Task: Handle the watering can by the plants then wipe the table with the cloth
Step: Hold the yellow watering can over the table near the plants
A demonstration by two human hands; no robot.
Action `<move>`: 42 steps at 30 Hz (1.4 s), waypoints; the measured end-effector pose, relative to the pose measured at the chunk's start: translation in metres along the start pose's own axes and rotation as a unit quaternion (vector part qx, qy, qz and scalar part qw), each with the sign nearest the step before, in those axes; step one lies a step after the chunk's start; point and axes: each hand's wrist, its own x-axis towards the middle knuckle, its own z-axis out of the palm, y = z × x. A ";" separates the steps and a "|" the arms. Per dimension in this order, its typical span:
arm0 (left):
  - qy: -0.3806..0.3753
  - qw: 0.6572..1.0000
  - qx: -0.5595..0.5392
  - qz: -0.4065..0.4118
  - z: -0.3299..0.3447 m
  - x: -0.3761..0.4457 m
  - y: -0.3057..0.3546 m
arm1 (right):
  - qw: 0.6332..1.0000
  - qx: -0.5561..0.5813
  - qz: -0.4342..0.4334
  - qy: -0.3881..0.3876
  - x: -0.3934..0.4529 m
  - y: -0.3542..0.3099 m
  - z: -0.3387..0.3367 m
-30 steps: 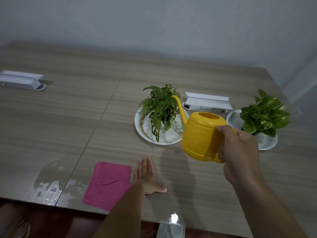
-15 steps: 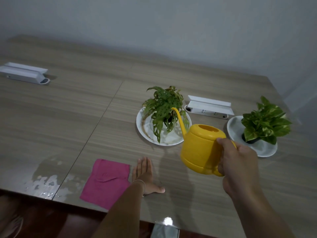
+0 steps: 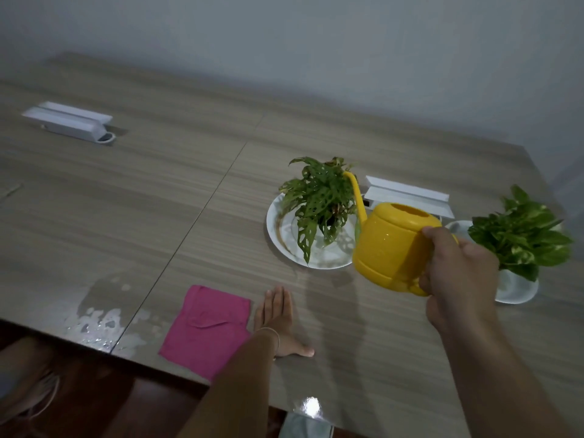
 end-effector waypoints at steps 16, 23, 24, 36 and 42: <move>-0.016 1.000 0.012 -0.001 -0.006 -0.003 0.005 | 0.999 0.012 -0.014 -0.035 -0.013 0.009 0.013; -0.029 0.999 0.026 -0.003 -0.009 -0.005 0.009 | 1.000 0.009 -0.010 -0.011 -0.017 0.013 -0.010; -0.028 0.999 0.027 -0.004 -0.009 -0.005 0.009 | 1.000 0.008 -0.009 -0.005 -0.018 0.014 -0.012; -0.011 1.000 0.017 -0.008 -0.003 -0.003 0.006 | 0.999 0.027 -0.012 -0.017 -0.018 0.009 -0.004; -0.011 1.000 0.017 -0.003 -0.004 -0.005 0.005 | 0.999 0.035 0.000 -0.021 -0.025 0.014 -0.013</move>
